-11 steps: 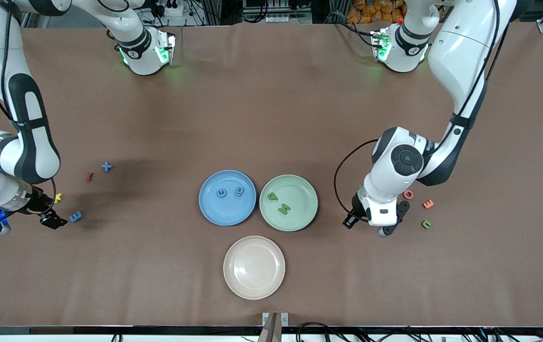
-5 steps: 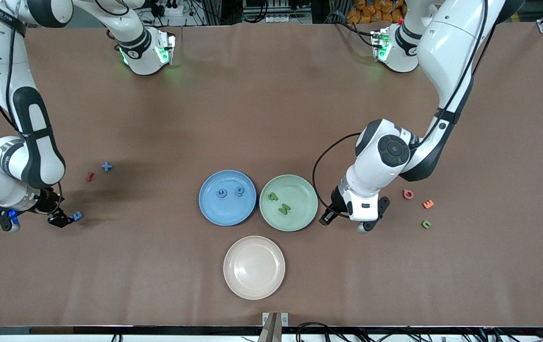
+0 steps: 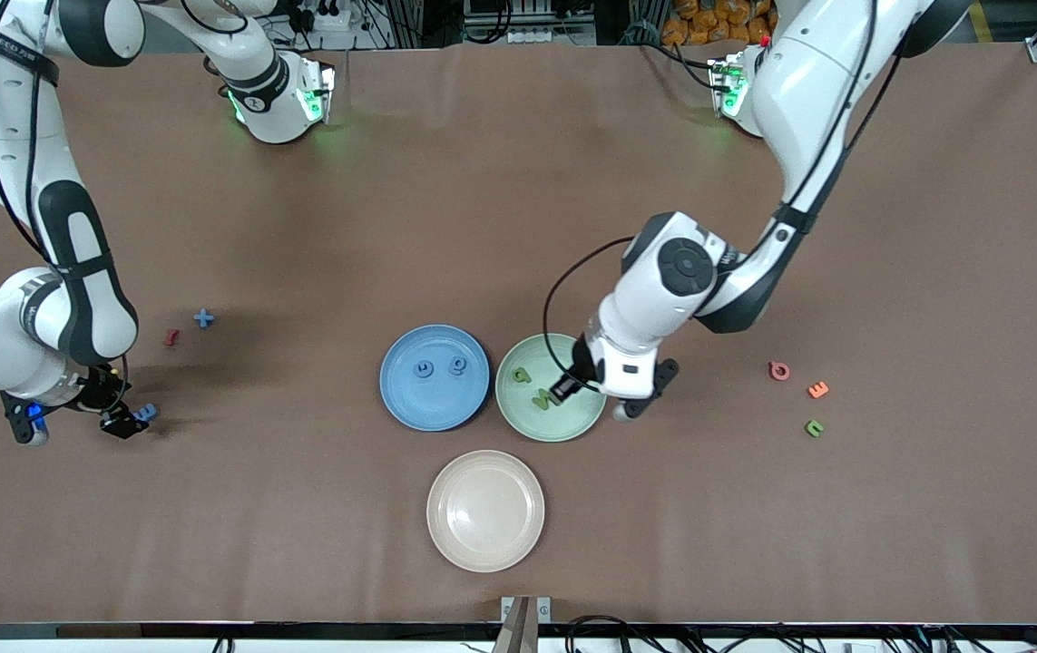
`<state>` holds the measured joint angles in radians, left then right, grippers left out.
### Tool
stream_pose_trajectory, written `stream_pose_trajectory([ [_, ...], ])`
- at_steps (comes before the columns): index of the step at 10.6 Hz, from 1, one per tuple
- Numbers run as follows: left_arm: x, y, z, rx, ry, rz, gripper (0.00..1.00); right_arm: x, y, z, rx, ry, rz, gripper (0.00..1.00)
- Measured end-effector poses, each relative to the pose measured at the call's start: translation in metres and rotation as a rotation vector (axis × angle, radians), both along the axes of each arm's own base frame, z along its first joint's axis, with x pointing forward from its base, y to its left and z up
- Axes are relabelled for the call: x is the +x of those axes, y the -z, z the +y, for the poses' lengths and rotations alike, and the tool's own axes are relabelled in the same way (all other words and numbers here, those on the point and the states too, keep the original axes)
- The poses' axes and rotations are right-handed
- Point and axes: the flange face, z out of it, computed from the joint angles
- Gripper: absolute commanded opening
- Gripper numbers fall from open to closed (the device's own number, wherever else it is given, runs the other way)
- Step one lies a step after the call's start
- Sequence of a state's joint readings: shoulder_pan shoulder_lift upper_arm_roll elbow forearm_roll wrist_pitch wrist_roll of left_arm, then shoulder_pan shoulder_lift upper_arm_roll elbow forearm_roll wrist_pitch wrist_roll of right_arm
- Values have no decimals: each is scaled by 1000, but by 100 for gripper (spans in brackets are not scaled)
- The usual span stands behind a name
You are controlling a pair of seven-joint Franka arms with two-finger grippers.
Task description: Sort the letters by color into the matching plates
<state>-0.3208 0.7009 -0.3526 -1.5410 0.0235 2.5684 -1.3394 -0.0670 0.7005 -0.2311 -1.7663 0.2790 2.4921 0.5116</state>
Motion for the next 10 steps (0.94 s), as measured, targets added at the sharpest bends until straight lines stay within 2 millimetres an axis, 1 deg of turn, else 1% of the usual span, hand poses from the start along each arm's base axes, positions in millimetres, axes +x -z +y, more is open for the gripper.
stream_pose_trajectory([
  [1,-12,7,-19,-10,16,-2,0,0,3,1,1,2,-1,57],
  [2,-19,12,-30,-11,29,2,17,0,5,3,3,2,1,43],
  [3,-22,17,-34,-10,34,8,95,0,7,5,4,0,2,31],
  [4,-21,22,-33,-8,32,13,100,1,6,4,3,0,0,22],
  [6,-13,24,-24,6,37,-1,100,4,1,5,3,-2,-9,12],
  [8,-5,24,-14,17,37,-13,100,4,2,7,4,-4,-9,9],
  [10,1,28,-4,33,25,-7,100,5,2,9,2,-40,-9,9],
])
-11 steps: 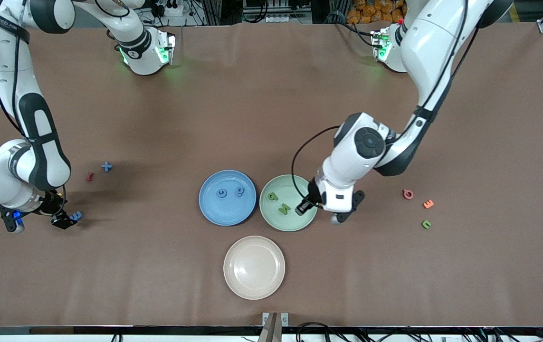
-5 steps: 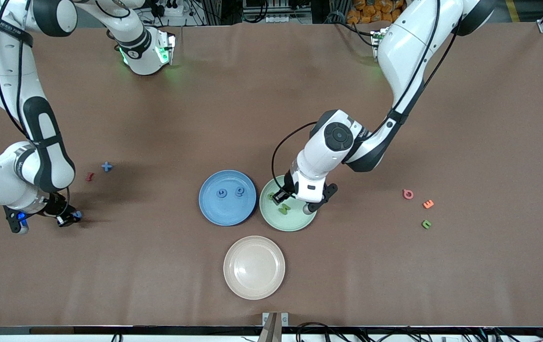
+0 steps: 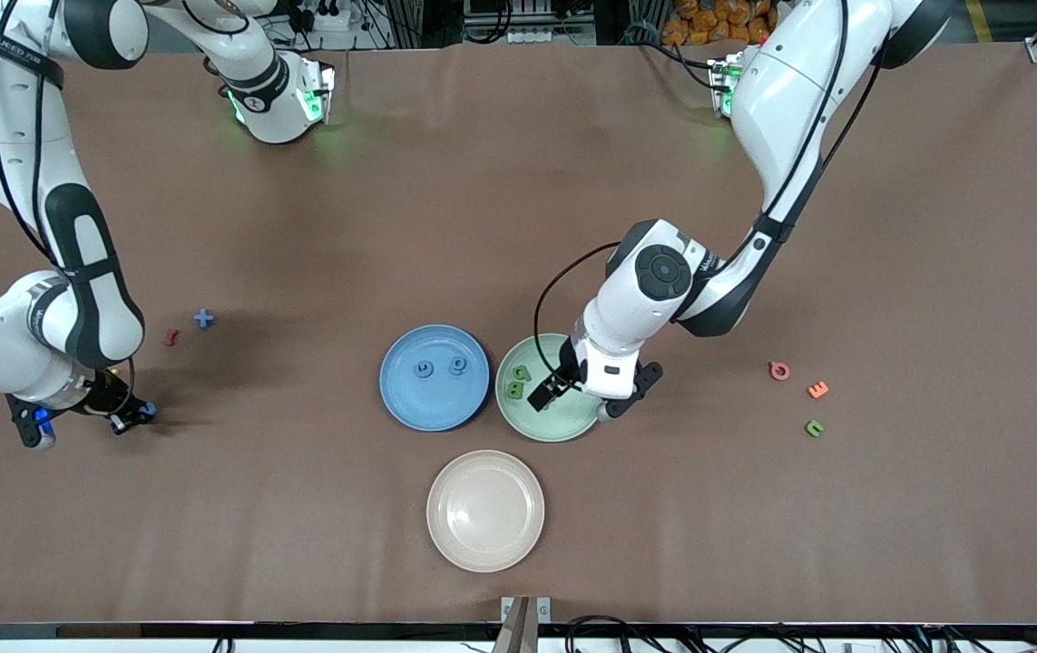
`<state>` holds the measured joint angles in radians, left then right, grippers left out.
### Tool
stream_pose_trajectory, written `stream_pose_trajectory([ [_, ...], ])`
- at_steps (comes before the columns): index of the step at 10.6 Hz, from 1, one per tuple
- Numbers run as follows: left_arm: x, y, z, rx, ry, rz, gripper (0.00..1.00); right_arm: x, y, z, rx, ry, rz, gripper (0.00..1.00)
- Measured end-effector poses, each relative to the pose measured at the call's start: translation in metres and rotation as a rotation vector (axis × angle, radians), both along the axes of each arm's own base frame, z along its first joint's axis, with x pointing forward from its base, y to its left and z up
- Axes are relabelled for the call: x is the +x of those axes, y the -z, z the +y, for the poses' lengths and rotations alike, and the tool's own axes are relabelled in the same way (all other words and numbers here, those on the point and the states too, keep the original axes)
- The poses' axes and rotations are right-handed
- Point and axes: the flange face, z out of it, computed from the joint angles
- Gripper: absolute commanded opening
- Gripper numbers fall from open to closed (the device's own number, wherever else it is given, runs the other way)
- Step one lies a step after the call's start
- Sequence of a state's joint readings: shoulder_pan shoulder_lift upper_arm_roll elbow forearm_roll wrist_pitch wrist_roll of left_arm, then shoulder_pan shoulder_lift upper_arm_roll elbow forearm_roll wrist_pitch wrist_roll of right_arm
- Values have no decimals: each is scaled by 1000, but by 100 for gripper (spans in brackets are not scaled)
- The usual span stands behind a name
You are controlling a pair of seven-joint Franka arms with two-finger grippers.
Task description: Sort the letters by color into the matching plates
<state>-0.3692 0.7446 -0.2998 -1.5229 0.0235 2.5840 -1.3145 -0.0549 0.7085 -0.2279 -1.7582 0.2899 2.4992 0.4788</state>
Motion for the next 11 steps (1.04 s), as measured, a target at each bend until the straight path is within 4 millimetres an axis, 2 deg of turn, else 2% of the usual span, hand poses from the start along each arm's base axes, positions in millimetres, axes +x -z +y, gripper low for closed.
stream_pose_trajectory([
  [2,11,11,26,96,10,24,100,1,0,4,-6,-99,-2,11],
  [4,30,18,72,185,22,62,100,5,0,15,-13,-222,-4,13],
  [7,55,27,145,252,54,135,100,13,0,48,-131,-527,53,14],
  [9,65,29,187,273,14,191,100,18,-1,66,-174,-640,70,14],
  [11,73,29,231,291,-22,247,100,28,-5,97,-160,-701,43,14],
])
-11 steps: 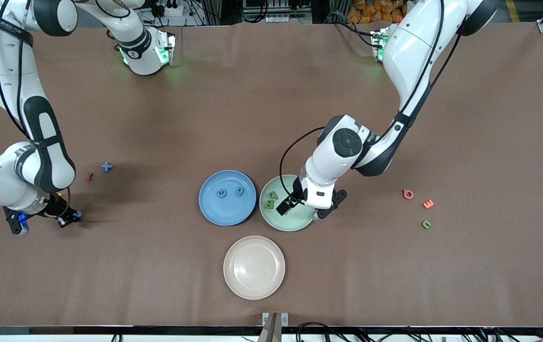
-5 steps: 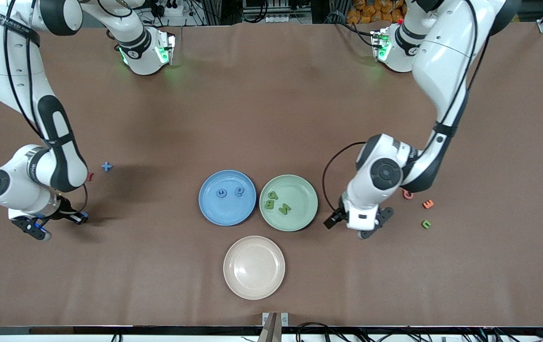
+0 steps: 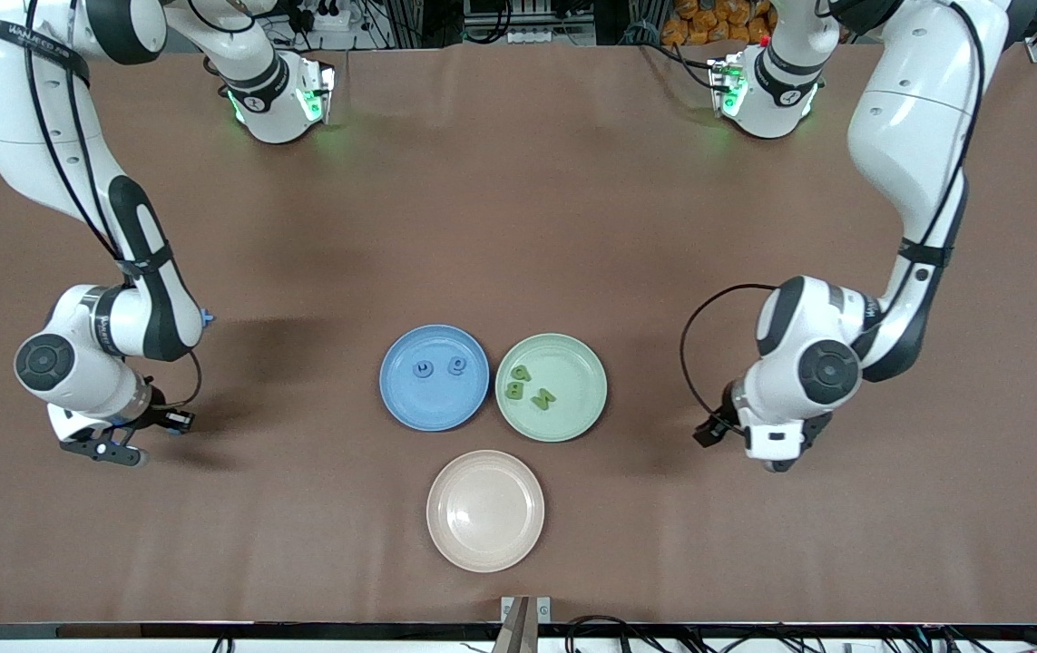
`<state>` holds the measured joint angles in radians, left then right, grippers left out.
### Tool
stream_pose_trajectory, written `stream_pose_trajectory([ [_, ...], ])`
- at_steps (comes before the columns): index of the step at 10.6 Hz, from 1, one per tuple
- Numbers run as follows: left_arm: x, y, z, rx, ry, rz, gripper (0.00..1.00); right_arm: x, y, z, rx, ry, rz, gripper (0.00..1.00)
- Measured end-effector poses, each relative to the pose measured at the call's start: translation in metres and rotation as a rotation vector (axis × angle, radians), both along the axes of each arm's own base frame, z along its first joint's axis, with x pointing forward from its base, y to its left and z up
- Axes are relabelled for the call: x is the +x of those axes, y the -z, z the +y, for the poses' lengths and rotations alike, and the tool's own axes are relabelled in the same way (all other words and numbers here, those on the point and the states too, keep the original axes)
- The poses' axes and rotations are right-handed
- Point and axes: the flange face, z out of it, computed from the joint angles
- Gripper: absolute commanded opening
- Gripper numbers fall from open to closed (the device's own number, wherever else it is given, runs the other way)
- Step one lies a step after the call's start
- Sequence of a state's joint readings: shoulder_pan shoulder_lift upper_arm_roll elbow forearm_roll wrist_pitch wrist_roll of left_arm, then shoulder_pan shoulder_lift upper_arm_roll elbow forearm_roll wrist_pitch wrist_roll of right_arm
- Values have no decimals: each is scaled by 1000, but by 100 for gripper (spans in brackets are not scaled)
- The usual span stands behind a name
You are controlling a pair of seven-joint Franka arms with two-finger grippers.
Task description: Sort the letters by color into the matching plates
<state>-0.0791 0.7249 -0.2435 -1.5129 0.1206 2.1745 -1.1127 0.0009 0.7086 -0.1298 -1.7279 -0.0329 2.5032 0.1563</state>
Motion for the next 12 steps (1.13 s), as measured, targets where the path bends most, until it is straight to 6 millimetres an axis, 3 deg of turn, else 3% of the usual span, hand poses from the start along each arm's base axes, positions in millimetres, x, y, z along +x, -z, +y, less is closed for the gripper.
stream_pose_trajectory([
  [3,0,4,74,17,-52,52,100,10,-6,45,38,-70,-19,14],
  [6,-6,3,127,59,-84,55,100,12,-7,79,68,-116,-22,13],
  [9,-4,8,143,61,-94,-1,100,14,-10,113,92,-143,-30,13],
  [12,-1,31,157,68,-91,-50,100,17,-17,144,110,-103,-41,10],
])
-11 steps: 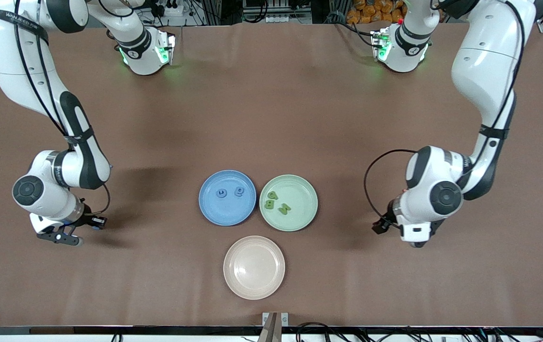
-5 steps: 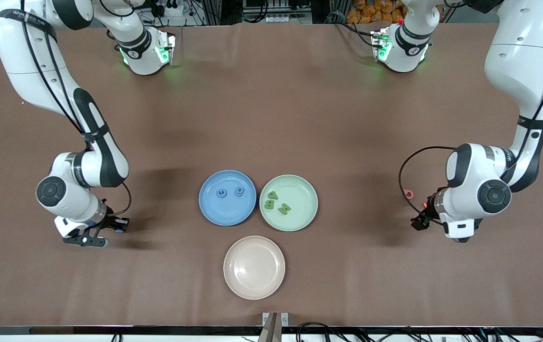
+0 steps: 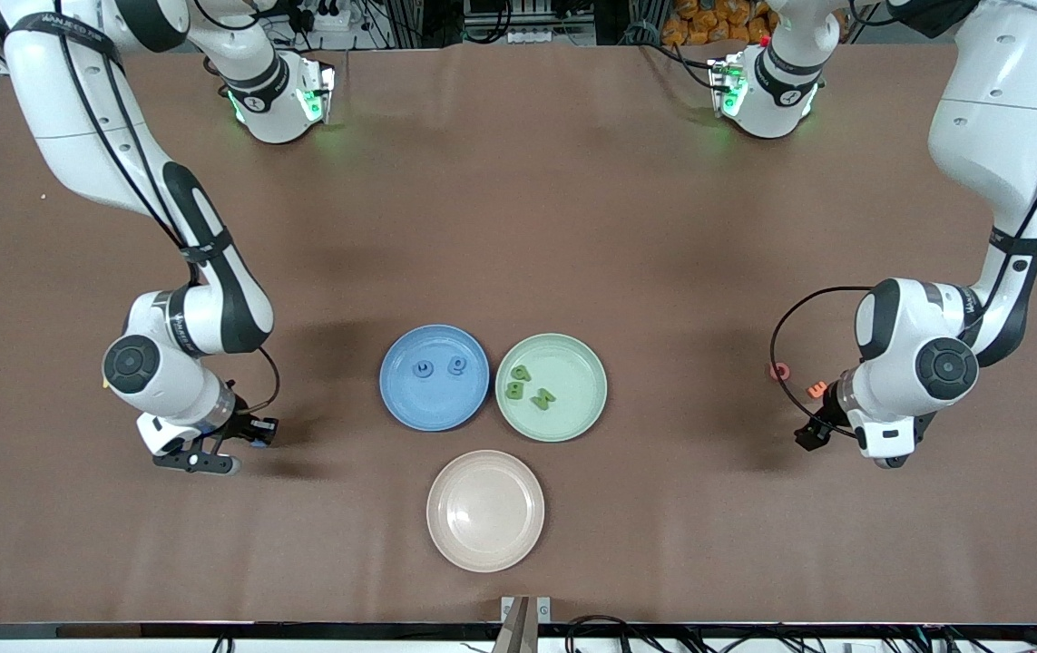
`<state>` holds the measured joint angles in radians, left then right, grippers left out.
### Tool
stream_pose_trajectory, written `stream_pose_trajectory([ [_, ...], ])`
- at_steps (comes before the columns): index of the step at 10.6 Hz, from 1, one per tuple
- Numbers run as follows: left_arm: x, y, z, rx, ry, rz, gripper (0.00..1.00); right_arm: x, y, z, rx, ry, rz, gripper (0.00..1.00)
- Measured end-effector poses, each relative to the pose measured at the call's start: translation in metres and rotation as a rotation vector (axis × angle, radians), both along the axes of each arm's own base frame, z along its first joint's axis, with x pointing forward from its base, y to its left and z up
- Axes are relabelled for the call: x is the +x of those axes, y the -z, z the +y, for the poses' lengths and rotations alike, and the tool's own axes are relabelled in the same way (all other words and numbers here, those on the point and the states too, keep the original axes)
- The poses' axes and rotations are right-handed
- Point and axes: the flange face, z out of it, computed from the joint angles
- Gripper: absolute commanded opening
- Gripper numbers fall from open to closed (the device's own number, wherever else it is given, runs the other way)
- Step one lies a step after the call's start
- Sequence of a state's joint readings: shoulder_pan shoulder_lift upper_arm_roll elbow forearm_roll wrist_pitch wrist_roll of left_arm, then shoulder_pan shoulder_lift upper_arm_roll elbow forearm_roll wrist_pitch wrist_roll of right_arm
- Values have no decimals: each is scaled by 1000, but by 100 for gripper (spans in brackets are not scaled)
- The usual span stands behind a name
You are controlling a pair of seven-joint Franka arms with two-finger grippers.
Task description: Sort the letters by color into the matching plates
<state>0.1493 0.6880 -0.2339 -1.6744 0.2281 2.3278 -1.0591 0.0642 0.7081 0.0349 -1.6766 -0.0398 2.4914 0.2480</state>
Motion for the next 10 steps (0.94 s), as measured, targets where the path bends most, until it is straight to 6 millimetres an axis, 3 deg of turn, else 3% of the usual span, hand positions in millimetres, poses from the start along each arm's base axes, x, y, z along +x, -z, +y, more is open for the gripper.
stream_pose_trajectory([
  [2,0,16,8,12,9,-4,100,2,-10,29,8,48,33,10],
  [6,-3,33,9,42,46,8,100,-1,-38,113,21,127,61,10],
  [10,-3,40,10,45,54,3,100,-12,-52,170,20,192,83,10],
])
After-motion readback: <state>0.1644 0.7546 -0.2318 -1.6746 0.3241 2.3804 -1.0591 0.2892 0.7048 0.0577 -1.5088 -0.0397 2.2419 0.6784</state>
